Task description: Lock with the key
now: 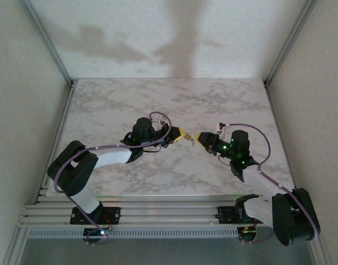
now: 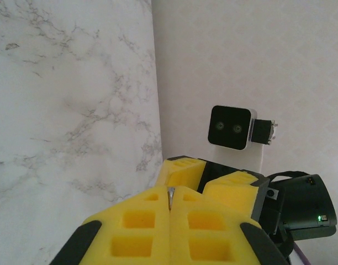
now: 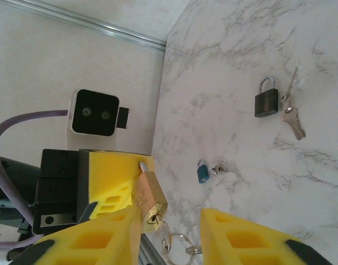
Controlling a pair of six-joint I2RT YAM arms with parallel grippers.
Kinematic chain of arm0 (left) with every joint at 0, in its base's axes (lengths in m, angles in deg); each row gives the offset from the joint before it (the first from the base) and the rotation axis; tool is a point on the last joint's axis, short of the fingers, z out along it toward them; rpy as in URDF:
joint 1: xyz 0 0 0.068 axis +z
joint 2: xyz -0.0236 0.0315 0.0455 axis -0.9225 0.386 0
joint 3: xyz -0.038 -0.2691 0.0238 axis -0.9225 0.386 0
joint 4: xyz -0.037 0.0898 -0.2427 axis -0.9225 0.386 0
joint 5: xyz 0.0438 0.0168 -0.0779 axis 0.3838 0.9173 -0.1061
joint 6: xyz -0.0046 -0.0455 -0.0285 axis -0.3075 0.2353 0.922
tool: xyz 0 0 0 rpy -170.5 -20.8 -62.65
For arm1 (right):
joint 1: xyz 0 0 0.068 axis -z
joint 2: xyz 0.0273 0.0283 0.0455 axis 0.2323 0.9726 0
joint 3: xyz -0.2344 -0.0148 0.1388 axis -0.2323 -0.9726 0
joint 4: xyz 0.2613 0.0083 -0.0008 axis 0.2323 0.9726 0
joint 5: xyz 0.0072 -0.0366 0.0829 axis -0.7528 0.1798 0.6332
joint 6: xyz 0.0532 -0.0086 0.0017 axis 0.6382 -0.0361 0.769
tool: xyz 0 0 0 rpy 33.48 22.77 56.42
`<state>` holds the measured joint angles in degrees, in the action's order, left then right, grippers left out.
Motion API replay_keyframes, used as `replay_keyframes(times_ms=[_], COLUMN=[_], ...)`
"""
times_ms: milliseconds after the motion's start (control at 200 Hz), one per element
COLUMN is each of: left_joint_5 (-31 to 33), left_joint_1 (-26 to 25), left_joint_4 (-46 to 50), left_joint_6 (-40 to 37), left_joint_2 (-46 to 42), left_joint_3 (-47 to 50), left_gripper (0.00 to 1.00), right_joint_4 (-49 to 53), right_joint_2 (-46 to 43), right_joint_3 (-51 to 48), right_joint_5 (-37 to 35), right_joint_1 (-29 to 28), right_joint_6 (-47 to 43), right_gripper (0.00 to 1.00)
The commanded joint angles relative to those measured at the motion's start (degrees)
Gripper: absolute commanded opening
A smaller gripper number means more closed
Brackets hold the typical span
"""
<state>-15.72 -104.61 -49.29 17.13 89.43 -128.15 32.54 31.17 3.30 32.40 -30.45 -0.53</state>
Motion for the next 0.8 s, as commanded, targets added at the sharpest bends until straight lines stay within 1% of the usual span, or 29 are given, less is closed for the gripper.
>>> replay_keyframes(times_ms=[0, 516, 796], left_joint_5=[-0.99, -1.06, -1.4], left_joint_1=[-0.62, -1.17, -1.42], left_joint_4=[-4.43, -6.09, -7.15], left_joint_6=[1.46, 2.39, 2.82], left_joint_2=[0.57, 1.21, 1.29], left_joint_3=[-1.2, -1.07, -0.38], left_gripper=[0.0, 0.0, 0.0], right_joint_4=[-2.78, -3.98, -3.56], right_joint_2=[0.46, 2.87, 2.77], right_joint_3=[-0.48, 0.54, 0.63], right_joint_5=[1.61, 3.41, 3.26], right_joint_1=[0.07, -1.63, -2.19], right_joint_6=[0.33, -0.26, -1.09], right_gripper=[0.33, 0.27, 0.21])
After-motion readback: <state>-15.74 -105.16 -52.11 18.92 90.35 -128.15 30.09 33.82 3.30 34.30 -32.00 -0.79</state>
